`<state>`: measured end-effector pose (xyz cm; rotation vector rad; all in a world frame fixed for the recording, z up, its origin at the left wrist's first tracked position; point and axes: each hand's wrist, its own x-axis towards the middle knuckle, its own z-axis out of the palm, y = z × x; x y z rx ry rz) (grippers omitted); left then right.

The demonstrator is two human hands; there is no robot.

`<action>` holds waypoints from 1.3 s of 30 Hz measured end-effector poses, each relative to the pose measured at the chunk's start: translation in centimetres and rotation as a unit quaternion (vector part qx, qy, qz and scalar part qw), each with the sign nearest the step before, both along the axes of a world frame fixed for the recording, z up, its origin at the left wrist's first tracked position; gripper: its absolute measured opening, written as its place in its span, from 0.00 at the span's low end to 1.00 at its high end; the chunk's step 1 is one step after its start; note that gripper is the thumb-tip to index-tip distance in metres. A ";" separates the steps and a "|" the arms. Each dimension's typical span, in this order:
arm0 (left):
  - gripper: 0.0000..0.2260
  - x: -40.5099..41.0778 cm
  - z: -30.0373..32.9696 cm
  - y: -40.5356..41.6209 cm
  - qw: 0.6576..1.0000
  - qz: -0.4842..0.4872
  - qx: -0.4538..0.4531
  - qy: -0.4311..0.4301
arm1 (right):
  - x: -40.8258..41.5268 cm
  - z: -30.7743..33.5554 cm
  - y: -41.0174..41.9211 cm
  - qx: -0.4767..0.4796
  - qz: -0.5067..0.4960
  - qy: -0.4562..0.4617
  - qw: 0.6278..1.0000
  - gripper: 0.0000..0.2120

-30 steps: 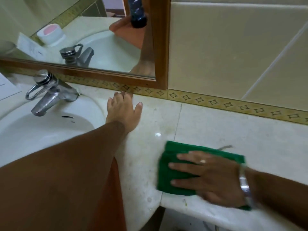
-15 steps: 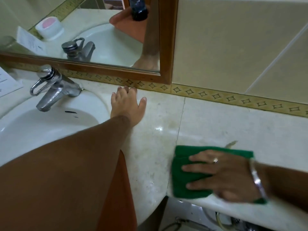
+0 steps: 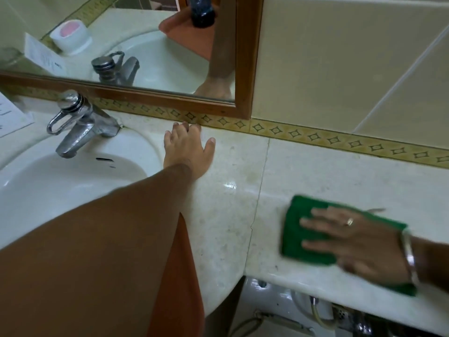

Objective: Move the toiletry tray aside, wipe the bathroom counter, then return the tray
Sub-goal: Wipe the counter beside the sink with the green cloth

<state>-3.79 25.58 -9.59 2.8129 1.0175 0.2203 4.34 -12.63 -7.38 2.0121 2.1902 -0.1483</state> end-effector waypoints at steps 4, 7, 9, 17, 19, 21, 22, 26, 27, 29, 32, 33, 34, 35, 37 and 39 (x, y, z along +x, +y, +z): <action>0.24 0.2 -0.1 -0.1 1.000 -0.003 0.013 -0.008 | 5.0 0.9 8.6 -0.005 -0.236 0.019 0.971 0.28; 0.23 0.2 -0.1 0.1 1.000 -0.001 0.024 -0.013 | 1.8 0.9 16.9 0.043 -0.300 0.016 0.953 0.30; 0.23 0.1 -0.2 0.1 1.000 -0.001 0.028 -0.008 | -1.3 0.8 16.8 0.030 -0.204 0.017 0.978 0.31; 0.25 0.2 -0.6 0.2 1.000 -0.001 0.018 -0.014 | 2.3 1.4 8.9 -0.003 -0.046 0.040 0.998 0.30; 0.26 0.2 -0.6 0.3 1.000 0.007 0.018 -0.008 | 2.1 0.7 14.2 0.029 -0.187 0.077 0.979 0.29; 0.28 0.3 -0.2 0.0 1.000 0.016 0.013 -0.005 | 0.8 0.5 18.2 0.046 -0.291 0.073 0.953 0.29; 0.29 0.0 0.3 -0.5 1.000 0.022 0.008 0.005 | -0.6 0.9 18.3 0.045 -0.310 0.064 0.947 0.30; 0.36 -0.7 1.4 -2.0 0.997 0.025 -0.016 0.070 | -5.2 1.4 9.4 0.028 -0.105 0.051 0.993 0.29; 0.38 -0.9 1.2 -2.2 0.996 0.026 -0.024 0.087 | -4.8 1.5 6.1 0.016 -0.066 0.044 0.997 0.28; 0.41 -1.3 0.6 -2.6 0.995 0.023 -0.030 0.095 | -1.7 1.4 1.5 -0.016 -0.082 0.016 0.996 0.26; 0.42 -1.1 -0.5 -2.3 0.998 0.023 -0.009 0.063 | 3.0 1.2 3.3 -0.025 -0.207 0.031 0.977 0.27; 0.42 -1.0 -0.6 -2.1 0.998 0.024 -0.005 0.059 | 3.7 0.7 5.7 -0.008 -0.254 0.044 0.966 0.28; 0.42 -1.0 -0.6 -2.0 0.998 0.025 -0.002 0.061 | 3.7 0.4 8.7 0.013 -0.297 0.039 0.954 0.29; 0.41 -0.9 -0.6 -2.0 0.997 0.024 -0.001 0.067 | 3.1 0.3 11.8 0.028 -0.326 0.037 0.944 0.29; 0.41 -0.9 -0.4 -2.0 0.997 0.022 0.001 0.075 | -0.1 0.7 16.6 0.046 -0.350 0.040 0.935 0.29; 0.40 -0.9 -0.2 -1.9 0.997 0.018 0.001 0.079 | -4.1 0.4 16.2 0.052 -0.263 0.044 0.962 0.30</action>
